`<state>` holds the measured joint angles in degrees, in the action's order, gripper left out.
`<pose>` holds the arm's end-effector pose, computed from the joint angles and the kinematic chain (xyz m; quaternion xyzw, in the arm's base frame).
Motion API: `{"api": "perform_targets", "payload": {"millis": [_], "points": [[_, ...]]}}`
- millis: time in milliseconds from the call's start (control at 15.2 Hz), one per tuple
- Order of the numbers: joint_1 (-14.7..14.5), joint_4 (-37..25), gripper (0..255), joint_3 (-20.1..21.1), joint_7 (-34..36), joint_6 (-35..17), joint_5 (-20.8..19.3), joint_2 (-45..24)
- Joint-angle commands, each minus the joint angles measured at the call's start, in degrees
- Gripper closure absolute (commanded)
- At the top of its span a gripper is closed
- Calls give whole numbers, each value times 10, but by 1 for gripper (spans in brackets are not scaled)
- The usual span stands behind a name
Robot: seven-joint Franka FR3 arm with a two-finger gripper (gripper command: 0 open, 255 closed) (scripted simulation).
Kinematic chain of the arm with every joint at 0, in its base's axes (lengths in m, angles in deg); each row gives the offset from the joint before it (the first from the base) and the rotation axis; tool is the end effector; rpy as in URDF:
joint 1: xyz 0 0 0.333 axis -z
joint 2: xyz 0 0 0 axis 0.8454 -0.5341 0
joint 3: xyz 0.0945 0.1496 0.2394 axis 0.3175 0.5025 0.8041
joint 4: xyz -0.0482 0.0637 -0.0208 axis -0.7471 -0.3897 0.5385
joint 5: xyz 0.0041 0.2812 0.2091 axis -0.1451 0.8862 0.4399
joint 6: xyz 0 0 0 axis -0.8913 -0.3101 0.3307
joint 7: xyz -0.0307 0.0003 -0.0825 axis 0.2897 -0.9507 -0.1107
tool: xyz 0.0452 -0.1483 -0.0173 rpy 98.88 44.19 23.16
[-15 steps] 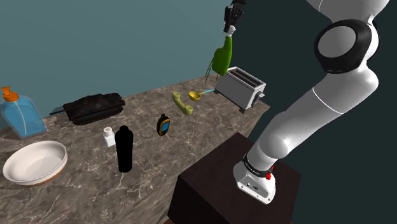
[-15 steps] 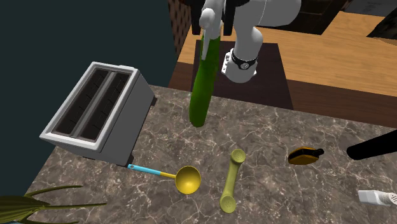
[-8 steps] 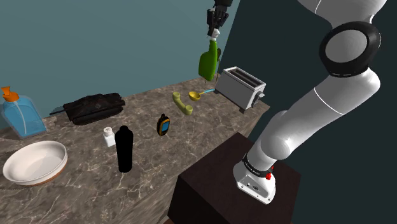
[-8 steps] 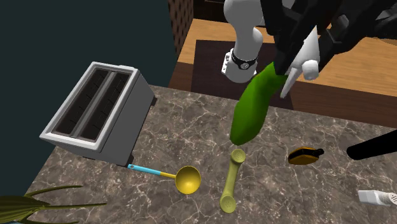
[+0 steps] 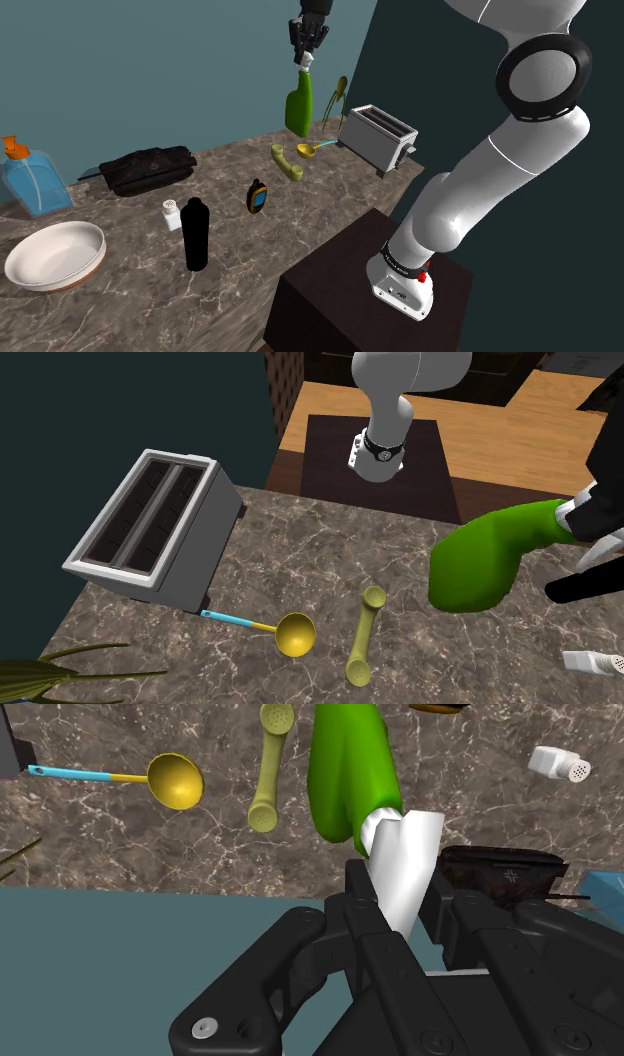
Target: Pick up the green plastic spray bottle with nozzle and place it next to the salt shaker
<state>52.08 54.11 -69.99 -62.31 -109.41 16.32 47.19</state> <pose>0.4554 0.0039 0.6053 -0.9992 0.0164 -0.0325 0.0185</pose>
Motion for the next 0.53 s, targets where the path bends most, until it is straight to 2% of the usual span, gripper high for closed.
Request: {"api": "perform_targets", "payload": {"millis": [0, 462], "points": [[-11, 2, 255, 16, 27, -13, 2, -10], [-47, -35, 255, 65, 112, -40, 3, -71]]}}
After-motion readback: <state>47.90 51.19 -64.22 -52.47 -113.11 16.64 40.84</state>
